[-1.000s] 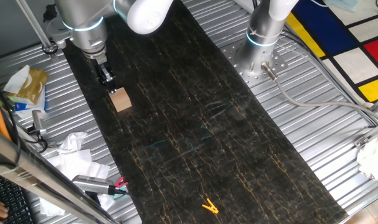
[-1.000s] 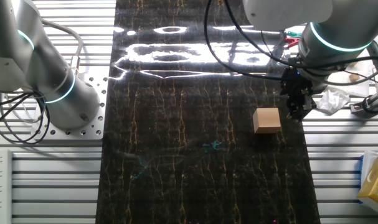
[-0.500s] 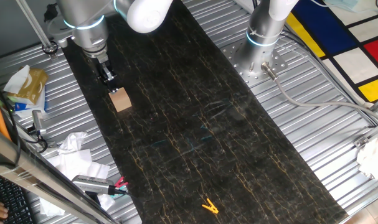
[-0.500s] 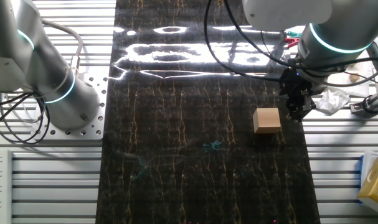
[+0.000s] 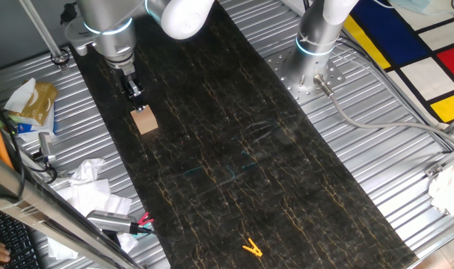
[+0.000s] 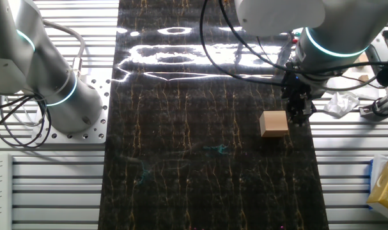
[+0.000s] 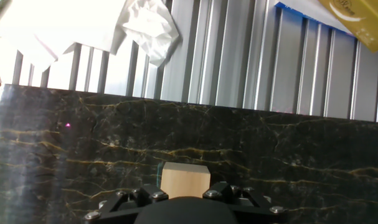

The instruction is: Hold a small block with the gripper and sweep it from left to right on the table

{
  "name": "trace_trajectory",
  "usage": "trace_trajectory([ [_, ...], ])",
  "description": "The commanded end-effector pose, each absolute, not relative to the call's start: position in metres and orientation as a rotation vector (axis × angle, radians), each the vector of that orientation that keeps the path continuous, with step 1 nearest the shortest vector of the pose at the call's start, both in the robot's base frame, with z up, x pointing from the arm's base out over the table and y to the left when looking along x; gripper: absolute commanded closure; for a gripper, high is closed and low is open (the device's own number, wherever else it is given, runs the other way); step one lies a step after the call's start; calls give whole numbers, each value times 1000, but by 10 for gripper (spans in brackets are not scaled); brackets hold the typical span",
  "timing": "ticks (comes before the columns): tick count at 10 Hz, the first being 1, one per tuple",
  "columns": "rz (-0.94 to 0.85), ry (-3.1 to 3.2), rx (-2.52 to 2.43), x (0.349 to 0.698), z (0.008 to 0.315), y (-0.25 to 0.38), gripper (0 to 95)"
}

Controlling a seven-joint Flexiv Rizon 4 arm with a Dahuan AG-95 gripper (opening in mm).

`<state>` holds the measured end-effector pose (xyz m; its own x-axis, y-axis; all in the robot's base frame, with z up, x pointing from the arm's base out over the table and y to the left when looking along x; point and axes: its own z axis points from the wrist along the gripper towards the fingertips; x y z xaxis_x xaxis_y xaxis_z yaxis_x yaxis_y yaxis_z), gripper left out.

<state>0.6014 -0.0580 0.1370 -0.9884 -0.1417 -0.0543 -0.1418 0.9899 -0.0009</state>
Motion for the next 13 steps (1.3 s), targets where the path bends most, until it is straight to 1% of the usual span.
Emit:
trace_trajectory([
  [1, 3, 3076, -215, 601, 136, -58, 380],
  [5, 9, 3057, -220, 602, 124, -57, 380],
  [10, 3, 3056, -226, 603, 119, -55, 380],
  [13, 0, 3053, -213, 603, 106, -54, 380],
])
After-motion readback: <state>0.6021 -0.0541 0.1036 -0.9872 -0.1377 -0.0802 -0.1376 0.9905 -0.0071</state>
